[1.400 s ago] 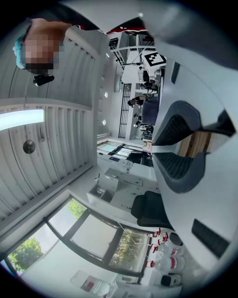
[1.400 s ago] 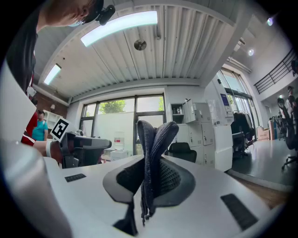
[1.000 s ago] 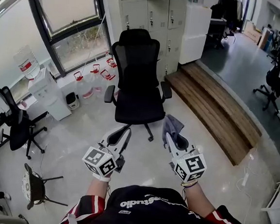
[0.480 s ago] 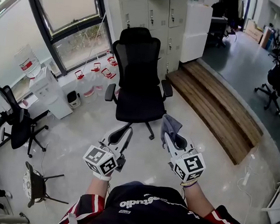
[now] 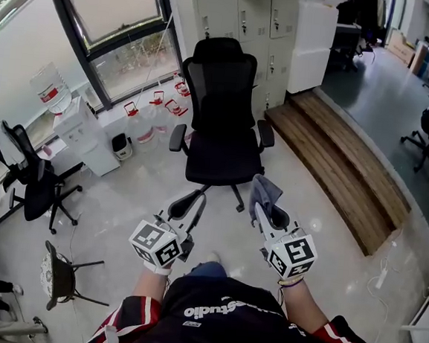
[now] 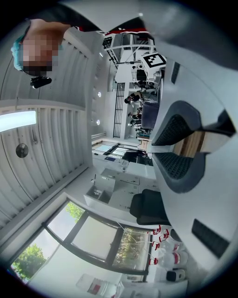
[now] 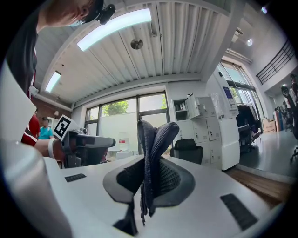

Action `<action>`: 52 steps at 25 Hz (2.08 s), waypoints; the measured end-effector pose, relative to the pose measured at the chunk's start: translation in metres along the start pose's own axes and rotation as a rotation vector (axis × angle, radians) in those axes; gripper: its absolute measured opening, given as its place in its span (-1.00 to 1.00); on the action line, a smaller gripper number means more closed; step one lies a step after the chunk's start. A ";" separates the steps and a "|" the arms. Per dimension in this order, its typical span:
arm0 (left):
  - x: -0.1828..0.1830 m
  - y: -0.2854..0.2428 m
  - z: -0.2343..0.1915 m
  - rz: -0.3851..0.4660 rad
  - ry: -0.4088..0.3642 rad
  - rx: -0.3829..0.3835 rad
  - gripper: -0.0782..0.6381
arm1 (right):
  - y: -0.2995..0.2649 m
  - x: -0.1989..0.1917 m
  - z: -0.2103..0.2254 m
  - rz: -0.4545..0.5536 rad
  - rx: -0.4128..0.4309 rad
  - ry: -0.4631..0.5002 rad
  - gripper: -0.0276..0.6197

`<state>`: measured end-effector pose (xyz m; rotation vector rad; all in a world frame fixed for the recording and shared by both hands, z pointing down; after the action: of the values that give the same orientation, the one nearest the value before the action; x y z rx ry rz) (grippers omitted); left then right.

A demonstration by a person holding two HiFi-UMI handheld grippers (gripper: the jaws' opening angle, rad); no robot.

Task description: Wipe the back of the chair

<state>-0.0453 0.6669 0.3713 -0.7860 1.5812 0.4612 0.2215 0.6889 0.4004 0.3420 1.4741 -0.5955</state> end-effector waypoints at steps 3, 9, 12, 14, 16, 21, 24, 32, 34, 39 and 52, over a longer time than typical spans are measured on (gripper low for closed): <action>-0.002 -0.009 -0.012 -0.009 0.008 -0.003 -0.61 | -0.013 -0.002 0.008 -0.002 -0.005 -0.010 -0.71; -0.003 -0.041 -0.051 -0.010 0.042 -0.004 -0.62 | -0.053 0.000 0.032 -0.035 -0.012 -0.001 -0.71; 0.001 -0.060 -0.079 -0.016 0.043 -0.004 -0.62 | -0.085 0.006 0.047 -0.049 -0.016 -0.001 -0.71; 0.006 -0.074 -0.103 -0.013 0.043 0.002 -0.62 | -0.112 0.010 0.057 -0.053 -0.012 -0.002 -0.71; 0.012 -0.089 -0.130 -0.005 0.049 0.006 -0.64 | -0.141 0.016 0.068 -0.057 -0.006 0.000 -0.71; 0.046 -0.127 -0.194 0.009 0.047 -0.002 -0.67 | -0.213 0.045 0.095 -0.060 -0.003 0.004 -0.71; 0.065 -0.147 -0.232 0.012 0.039 -0.010 -0.69 | -0.254 0.063 0.108 -0.054 -0.009 0.006 -0.71; 0.100 -0.180 -0.325 -0.001 0.011 -0.020 -0.71 | -0.354 0.094 0.125 -0.041 -0.031 -0.005 -0.71; 0.105 -0.185 -0.349 -0.001 0.008 -0.021 -0.71 | -0.377 0.099 0.125 -0.038 -0.038 -0.007 -0.71; 0.114 -0.198 -0.399 -0.001 0.012 -0.049 -0.71 | -0.422 0.108 0.127 -0.044 -0.069 -0.008 -0.71; 0.109 -0.213 -0.454 0.017 0.061 -0.063 -0.71 | -0.474 0.110 0.130 -0.064 -0.086 0.003 -0.71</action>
<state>-0.2148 0.1830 0.3735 -0.8419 1.6378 0.5054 0.0594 0.2132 0.3694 0.2297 1.5130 -0.5804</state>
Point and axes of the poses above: the fingertips, and each gripper's own axes: y backward along the fingers, z to its right, x out of its top, the point moved 10 cm from there along y, backward along the fingers, and after that the axes turned 7 degrees about -z, right-handed, at the moved point
